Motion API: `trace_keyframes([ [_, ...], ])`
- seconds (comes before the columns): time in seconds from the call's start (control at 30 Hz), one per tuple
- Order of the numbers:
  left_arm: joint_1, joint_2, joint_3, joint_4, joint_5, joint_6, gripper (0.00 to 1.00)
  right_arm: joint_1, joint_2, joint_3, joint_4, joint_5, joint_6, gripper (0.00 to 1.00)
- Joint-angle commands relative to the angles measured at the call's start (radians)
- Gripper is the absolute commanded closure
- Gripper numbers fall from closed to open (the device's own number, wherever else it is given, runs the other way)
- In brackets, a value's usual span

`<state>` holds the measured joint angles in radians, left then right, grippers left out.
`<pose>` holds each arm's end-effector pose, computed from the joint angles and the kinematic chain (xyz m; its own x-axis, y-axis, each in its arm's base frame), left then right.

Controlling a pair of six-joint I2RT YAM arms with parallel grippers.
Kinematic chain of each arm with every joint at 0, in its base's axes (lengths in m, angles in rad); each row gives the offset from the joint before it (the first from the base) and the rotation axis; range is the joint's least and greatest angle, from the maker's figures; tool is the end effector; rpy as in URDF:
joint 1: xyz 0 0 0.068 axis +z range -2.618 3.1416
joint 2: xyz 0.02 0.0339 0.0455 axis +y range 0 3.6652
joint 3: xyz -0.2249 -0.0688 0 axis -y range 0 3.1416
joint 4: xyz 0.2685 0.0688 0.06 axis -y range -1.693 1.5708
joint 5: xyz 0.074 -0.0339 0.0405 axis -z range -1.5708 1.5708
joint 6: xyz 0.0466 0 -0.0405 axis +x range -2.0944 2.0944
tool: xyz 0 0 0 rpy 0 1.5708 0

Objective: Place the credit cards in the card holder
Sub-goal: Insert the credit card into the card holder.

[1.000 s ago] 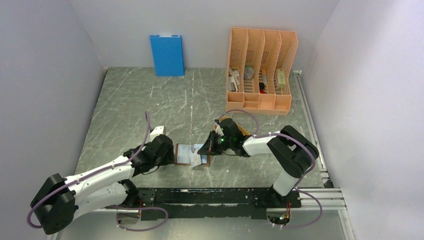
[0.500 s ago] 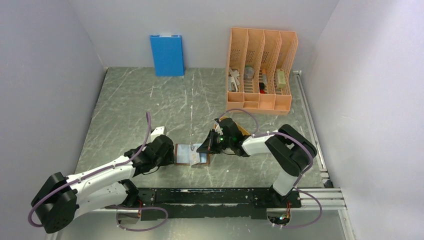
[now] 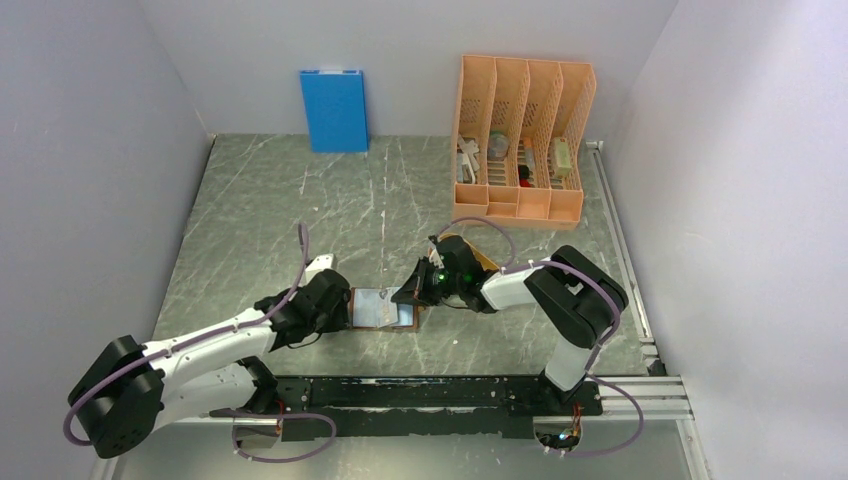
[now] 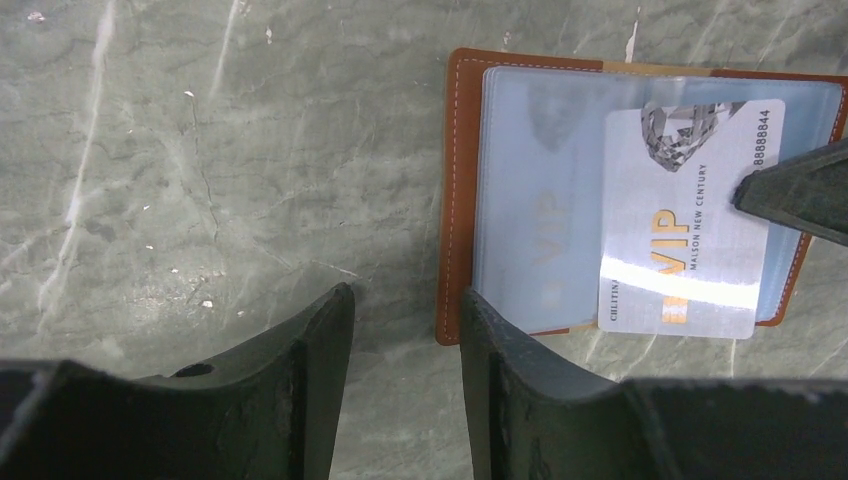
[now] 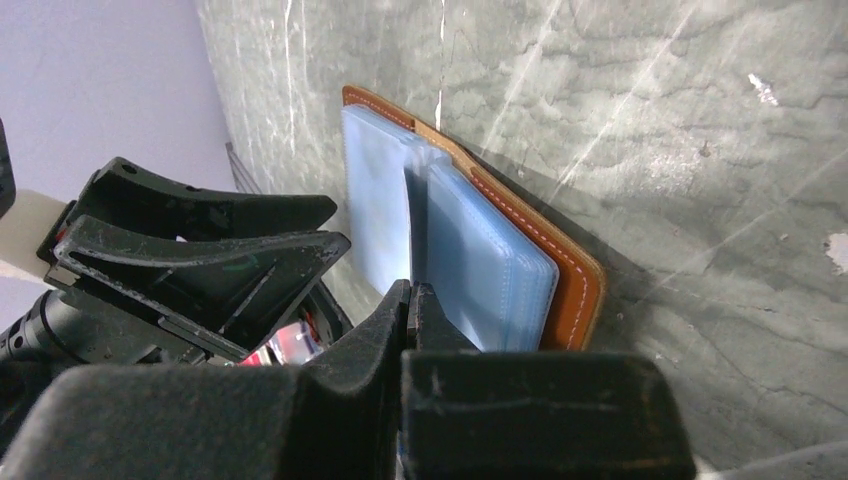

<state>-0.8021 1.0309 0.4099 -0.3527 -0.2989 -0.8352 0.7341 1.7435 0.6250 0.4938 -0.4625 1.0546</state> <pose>0.1658 -0.1517 0.1010 -0.8098 -0.1819 -0.5578 -0.0425 0.9664 -0.2535 0.2265 0.2324 0.0521 -0.9694 0.1736 -0.1734 -0.0509 0.5490 0.8343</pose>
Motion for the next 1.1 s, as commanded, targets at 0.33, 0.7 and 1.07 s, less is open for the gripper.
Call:
trace_keyframes([
  [0.33, 0.005, 0.026, -0.006, 0.058, 0.026, 0.016, 0.56, 0.004, 0.034, 0.023, 0.022, 0.053, -0.004, 1.00],
  [0.7, 0.004, 0.044, -0.011, 0.079, 0.048, 0.015, 0.58, 0.034, 0.068, 0.029, 0.030, 0.062, 0.007, 1.00],
  [1.07, 0.004, 0.045, -0.014, 0.096, 0.065, 0.015, 0.61, 0.067, 0.084, 0.055, -0.002, 0.091, 0.002, 1.00],
])
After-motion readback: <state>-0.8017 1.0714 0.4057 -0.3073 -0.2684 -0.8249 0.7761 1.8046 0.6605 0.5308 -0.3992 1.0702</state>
